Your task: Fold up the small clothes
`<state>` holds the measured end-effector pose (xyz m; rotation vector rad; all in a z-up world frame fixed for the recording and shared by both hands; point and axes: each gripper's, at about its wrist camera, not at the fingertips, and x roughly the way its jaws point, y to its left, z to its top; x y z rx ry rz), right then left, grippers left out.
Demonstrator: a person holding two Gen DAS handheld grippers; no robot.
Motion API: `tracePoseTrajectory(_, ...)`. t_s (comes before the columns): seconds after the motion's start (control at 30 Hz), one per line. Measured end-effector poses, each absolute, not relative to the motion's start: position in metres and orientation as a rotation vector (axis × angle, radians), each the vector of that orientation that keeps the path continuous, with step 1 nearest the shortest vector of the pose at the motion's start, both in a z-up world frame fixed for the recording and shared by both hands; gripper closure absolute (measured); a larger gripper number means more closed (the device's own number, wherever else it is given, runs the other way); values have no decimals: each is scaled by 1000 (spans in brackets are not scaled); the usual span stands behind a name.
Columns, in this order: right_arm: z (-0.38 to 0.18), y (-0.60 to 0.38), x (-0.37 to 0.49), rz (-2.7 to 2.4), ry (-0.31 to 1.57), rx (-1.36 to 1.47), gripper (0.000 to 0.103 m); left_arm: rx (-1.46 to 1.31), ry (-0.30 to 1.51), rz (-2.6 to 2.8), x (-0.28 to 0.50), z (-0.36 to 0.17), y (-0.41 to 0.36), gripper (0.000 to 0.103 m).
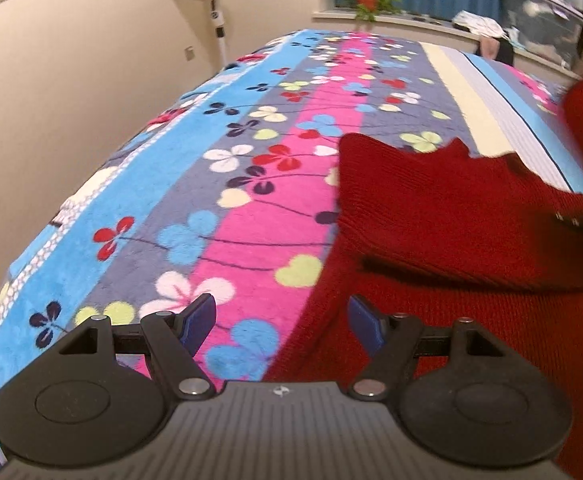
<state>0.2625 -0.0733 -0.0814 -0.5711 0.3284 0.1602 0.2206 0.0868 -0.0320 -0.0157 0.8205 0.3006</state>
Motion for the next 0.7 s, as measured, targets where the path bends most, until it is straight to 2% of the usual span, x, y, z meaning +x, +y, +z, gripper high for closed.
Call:
tracePoseTrajectory(0.1,-131,-37,263,220,446,-712,91,-64,824,317,222,-26,102,25)
tracePoseTrajectory(0.27,-127,-30,264,181,441,-739,87,-199,842,337,225,-13,134,25)
tracePoseTrajectory(0.33,-121,-29,262,200,423,-741,81,-224,837,333,227,-8,140,25)
tracePoseTrajectory(0.47,-110,-11,272,253,399,-699,55,-272,837,334,225,-2,153,25)
tracePoseTrajectory(0.53,-110,5,284,272,425,-708,55,-297,843,341,225,-1,158,25)
tracePoseTrajectory(0.57,-111,14,290,287,443,-725,57,-306,845,345,226,-1,161,25)
tracePoseTrajectory(0.63,-105,27,298,335,457,-736,86,-327,852,355,226,-1,166,25)
tracePoseTrajectory(0.67,-99,33,301,313,430,-737,93,-339,857,359,226,-2,169,25)
tracePoseTrajectory(0.7,-91,37,304,268,396,-719,93,-348,861,361,227,-2,171,25)
